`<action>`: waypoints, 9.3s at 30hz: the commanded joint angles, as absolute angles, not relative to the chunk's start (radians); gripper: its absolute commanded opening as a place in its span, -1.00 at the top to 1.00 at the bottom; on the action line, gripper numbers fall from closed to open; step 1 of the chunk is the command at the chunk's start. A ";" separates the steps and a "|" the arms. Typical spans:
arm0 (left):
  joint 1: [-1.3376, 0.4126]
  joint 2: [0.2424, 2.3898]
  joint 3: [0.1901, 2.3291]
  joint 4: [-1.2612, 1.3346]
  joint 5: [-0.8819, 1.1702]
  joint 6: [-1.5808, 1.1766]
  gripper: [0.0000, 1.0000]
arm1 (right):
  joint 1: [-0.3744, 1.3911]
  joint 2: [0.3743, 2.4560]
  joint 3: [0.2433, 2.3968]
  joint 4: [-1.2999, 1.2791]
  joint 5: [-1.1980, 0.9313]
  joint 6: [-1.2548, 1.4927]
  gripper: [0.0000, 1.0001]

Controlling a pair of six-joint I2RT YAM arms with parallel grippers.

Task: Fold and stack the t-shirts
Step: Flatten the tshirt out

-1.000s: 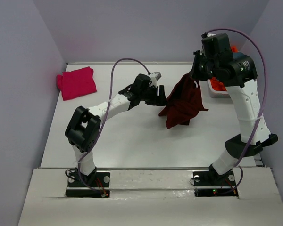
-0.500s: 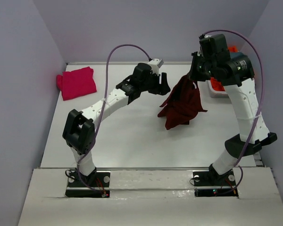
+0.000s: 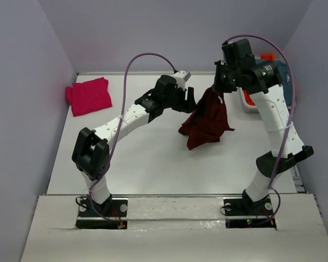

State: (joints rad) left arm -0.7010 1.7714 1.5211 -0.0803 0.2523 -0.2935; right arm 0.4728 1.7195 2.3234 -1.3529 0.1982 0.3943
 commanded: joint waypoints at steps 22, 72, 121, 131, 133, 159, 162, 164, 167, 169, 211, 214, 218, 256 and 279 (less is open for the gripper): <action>-0.733 1.776 1.490 -0.018 0.291 -0.279 -0.42 | 0.479 1.813 2.551 -1.302 0.176 0.354 0.86; -0.715 1.827 1.727 -0.047 -0.118 -0.192 0.89 | 0.479 1.603 2.362 -1.336 0.196 0.356 0.86; -1.046 1.209 1.845 -0.235 -0.647 0.049 0.89 | 0.479 1.367 2.234 -1.161 0.101 0.360 0.86; -1.068 1.174 1.859 -0.230 -0.686 0.058 0.89 | 0.479 1.385 2.227 -1.131 0.077 0.353 0.86; -1.068 1.163 1.850 -0.227 -0.701 0.063 0.89 | 0.479 1.399 2.243 -1.143 0.072 0.350 0.86; -0.660 1.472 1.652 -0.265 -0.266 -0.216 0.89 | 0.479 1.184 1.855 -1.312 0.262 0.528 0.86; -0.605 1.554 1.649 -0.252 -0.178 -0.268 0.89 | 0.479 1.174 1.804 -1.327 0.268 0.555 0.86; -0.572 1.652 1.664 -0.241 -0.120 -0.287 0.89 | 0.479 1.167 1.780 -1.342 0.279 0.580 0.86; -0.572 1.804 1.752 -0.267 -0.045 -0.291 0.89 | 0.479 1.157 1.718 -1.358 0.285 0.613 0.86; -0.572 1.903 1.827 -0.281 -0.006 -0.308 0.89 | 0.479 1.151 1.672 -1.368 0.291 0.629 0.86; -0.630 1.552 1.430 -0.466 0.163 -0.307 -0.54 | 0.479 1.259 1.520 -1.302 0.290 0.638 0.86; -0.630 1.432 1.226 -0.495 0.120 -0.363 -0.52 | 0.479 1.276 1.499 -1.287 0.285 0.638 0.86; -0.630 1.289 1.018 -0.563 0.098 -0.443 -0.48 | 0.479 1.313 1.488 -1.256 0.270 0.635 0.86; -0.805 1.382 0.862 -0.861 0.009 -0.537 -0.32 | 0.479 1.319 1.424 -1.209 0.275 0.663 0.86; -0.856 1.554 0.853 -0.765 0.048 -0.457 -0.24 | 0.479 1.284 1.402 -1.226 0.293 0.683 0.86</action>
State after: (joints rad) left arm -0.8333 1.5391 0.8696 -0.7616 0.0257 -0.4786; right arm 0.4793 1.3251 1.4067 -1.2411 0.2626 0.6674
